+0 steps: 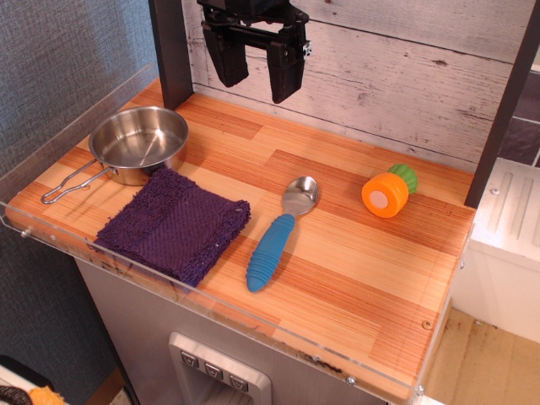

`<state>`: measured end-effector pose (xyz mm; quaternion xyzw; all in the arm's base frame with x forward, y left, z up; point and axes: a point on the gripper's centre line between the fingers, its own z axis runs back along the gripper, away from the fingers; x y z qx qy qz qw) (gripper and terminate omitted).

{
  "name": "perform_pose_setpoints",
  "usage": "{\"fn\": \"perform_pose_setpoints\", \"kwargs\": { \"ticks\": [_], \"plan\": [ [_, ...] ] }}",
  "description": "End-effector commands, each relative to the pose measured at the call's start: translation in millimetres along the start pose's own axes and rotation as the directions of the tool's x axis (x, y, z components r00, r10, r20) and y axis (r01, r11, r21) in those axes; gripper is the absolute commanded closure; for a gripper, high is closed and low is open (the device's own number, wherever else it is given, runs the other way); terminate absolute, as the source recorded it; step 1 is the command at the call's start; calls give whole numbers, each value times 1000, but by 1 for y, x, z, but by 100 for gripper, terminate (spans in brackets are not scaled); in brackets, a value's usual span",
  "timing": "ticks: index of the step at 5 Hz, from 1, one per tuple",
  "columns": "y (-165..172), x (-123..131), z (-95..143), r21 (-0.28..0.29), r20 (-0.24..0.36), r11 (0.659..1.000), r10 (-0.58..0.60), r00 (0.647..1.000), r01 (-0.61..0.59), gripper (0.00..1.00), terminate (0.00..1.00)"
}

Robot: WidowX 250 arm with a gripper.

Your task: Move the pot from corner to the edge of the table.

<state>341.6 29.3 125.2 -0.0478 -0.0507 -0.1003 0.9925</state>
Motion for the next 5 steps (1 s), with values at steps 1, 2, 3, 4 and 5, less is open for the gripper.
{"fn": "perform_pose_setpoints", "kwargs": {
  "ticks": [1,2,3,4,5],
  "plan": [
    [0,0,0,0,0,1000,0,1000,0,0,0],
    [0,-1,-1,-38,90,995,-84,992,88,0,0],
    [26,-12,-4,-19,171,994,-101,980,105,0,0],
    [70,-25,-16,29,188,999,-44,981,39,0,0],
    [93,-30,-41,32,164,999,-31,986,26,0,0]
  ]
}}
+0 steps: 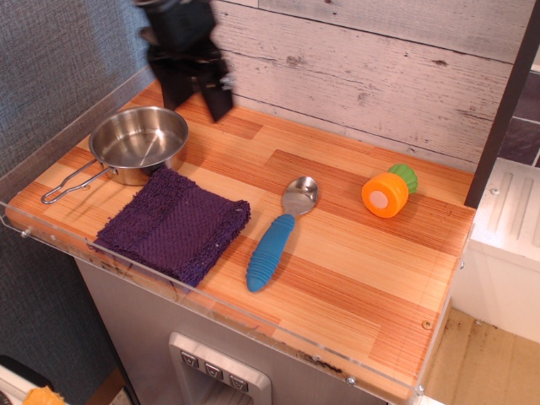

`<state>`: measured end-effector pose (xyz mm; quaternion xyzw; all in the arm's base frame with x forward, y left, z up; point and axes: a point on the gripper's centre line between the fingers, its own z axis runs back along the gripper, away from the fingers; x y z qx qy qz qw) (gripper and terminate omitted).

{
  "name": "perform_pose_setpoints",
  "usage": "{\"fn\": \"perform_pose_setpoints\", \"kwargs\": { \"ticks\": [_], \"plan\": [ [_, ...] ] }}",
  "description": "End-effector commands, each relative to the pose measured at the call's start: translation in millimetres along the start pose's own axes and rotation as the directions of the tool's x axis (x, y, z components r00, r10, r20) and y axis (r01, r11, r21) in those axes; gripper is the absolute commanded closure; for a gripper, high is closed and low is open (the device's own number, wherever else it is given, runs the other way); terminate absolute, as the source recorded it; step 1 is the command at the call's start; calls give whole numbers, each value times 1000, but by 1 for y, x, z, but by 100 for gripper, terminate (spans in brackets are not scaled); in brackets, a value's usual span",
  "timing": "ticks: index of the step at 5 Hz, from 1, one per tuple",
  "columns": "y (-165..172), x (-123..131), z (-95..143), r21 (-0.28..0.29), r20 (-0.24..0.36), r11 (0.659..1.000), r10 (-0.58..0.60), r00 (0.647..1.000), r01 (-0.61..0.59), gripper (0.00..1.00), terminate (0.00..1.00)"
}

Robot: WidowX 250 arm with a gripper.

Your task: Move the pot from corner to the edge of the table.

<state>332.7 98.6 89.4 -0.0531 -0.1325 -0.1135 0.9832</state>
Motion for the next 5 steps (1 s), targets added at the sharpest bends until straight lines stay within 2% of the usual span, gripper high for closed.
{"fn": "perform_pose_setpoints", "kwargs": {
  "ticks": [1,2,3,4,5],
  "plan": [
    [24,1,-45,5,-66,1000,-1,998,1,0,0],
    [22,10,-63,-10,-96,1000,-13,995,12,0,0],
    [21,17,-76,2,-121,1000,-24,992,24,100,0],
    [23,20,-69,10,-131,999,-44,990,46,100,0],
    [22,26,-52,-8,-148,996,-90,985,90,100,0]
  ]
}}
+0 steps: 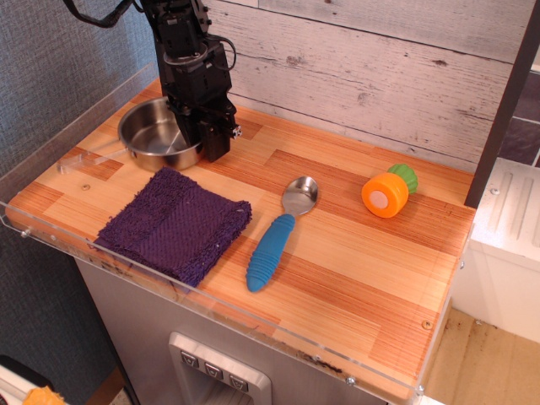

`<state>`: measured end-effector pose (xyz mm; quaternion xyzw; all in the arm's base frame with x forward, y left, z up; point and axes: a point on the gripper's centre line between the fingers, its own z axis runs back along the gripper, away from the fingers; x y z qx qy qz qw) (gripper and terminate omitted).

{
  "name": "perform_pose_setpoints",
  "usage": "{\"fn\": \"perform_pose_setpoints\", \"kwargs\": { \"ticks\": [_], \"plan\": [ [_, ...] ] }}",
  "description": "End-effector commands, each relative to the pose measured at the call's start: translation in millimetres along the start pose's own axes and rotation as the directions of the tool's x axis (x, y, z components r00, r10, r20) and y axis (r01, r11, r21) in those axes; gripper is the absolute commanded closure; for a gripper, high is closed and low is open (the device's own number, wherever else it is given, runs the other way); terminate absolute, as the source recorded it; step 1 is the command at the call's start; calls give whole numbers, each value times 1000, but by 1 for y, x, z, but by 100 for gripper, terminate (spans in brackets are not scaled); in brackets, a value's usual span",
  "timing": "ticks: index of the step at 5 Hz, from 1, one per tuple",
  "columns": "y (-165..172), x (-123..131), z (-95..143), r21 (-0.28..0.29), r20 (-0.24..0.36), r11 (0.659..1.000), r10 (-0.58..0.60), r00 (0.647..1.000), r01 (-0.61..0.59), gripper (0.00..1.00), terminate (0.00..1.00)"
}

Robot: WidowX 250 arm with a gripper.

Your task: Move the pot from corner to the edge of the table.

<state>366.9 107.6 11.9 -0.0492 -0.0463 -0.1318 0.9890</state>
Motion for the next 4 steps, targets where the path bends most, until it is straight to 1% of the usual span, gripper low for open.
{"fn": "perform_pose_setpoints", "kwargs": {
  "ticks": [1,2,3,4],
  "plan": [
    [-10,16,54,40,34,994,-105,994,103,100,0],
    [-24,19,76,56,64,987,-155,986,152,100,0],
    [-52,12,99,61,97,963,-269,958,264,100,0],
    [-69,-8,107,57,70,950,-312,948,308,100,0]
  ]
}}
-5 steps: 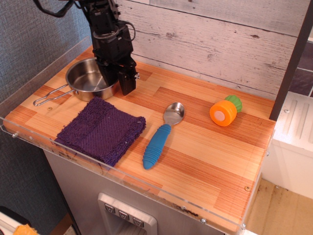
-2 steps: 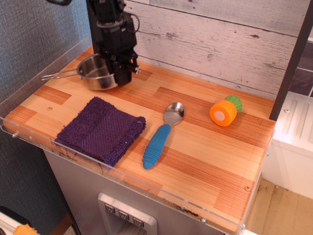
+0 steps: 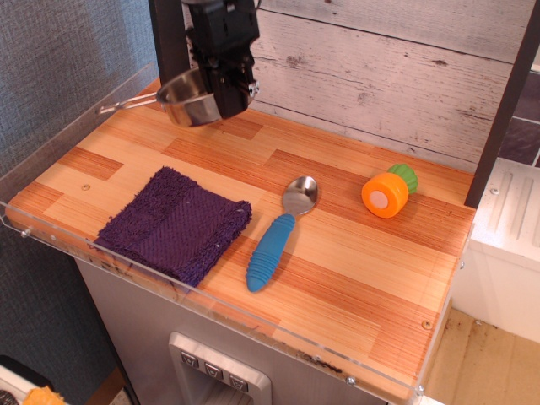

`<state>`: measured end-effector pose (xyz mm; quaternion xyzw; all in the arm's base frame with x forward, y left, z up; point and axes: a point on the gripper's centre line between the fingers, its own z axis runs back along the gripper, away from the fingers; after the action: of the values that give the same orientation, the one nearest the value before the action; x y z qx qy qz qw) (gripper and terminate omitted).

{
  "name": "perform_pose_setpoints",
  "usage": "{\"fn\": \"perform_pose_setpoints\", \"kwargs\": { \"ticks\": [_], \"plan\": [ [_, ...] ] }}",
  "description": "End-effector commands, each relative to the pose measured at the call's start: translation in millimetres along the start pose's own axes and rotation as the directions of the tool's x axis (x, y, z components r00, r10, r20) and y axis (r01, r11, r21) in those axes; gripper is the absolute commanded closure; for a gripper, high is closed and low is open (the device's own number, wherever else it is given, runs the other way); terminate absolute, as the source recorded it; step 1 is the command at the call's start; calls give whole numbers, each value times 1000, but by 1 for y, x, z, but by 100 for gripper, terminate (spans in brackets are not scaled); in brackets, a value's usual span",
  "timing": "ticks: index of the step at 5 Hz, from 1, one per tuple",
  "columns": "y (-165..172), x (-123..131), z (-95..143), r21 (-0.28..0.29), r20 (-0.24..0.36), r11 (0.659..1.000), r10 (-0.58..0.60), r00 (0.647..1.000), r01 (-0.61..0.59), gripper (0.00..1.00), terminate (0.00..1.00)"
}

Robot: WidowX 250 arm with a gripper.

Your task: Move the pot from corner to the edge of the table.

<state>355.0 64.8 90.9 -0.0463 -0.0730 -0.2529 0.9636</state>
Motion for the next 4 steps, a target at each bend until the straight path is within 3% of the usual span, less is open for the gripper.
{"fn": "perform_pose_setpoints", "kwargs": {
  "ticks": [1,4],
  "plan": [
    [-37,-34,22,5,-10,994,-105,994,105,100,0],
    [-52,-62,-27,-92,-138,974,-220,966,208,100,0]
  ]
}}
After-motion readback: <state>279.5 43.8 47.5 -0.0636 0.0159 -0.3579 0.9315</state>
